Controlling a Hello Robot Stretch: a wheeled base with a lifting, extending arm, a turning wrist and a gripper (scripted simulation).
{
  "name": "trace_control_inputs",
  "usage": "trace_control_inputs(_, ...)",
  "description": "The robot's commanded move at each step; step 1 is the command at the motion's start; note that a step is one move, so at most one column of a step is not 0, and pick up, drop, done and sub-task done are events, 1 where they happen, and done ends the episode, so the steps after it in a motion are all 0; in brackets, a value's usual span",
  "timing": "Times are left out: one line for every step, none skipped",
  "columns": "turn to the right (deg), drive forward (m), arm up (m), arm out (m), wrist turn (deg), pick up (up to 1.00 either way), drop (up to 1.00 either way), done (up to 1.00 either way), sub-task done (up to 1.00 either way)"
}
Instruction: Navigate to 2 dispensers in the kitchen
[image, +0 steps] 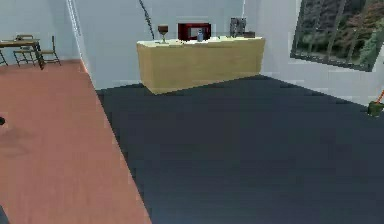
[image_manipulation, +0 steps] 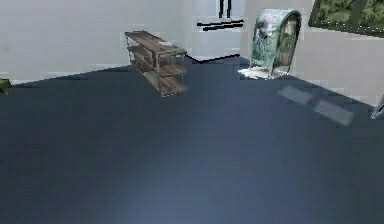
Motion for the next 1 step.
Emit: trace_control_inputs(0.0, 1.0, 0.0, 0.0, 0.0, 0.0, 0.0, 0.0, 0.0)
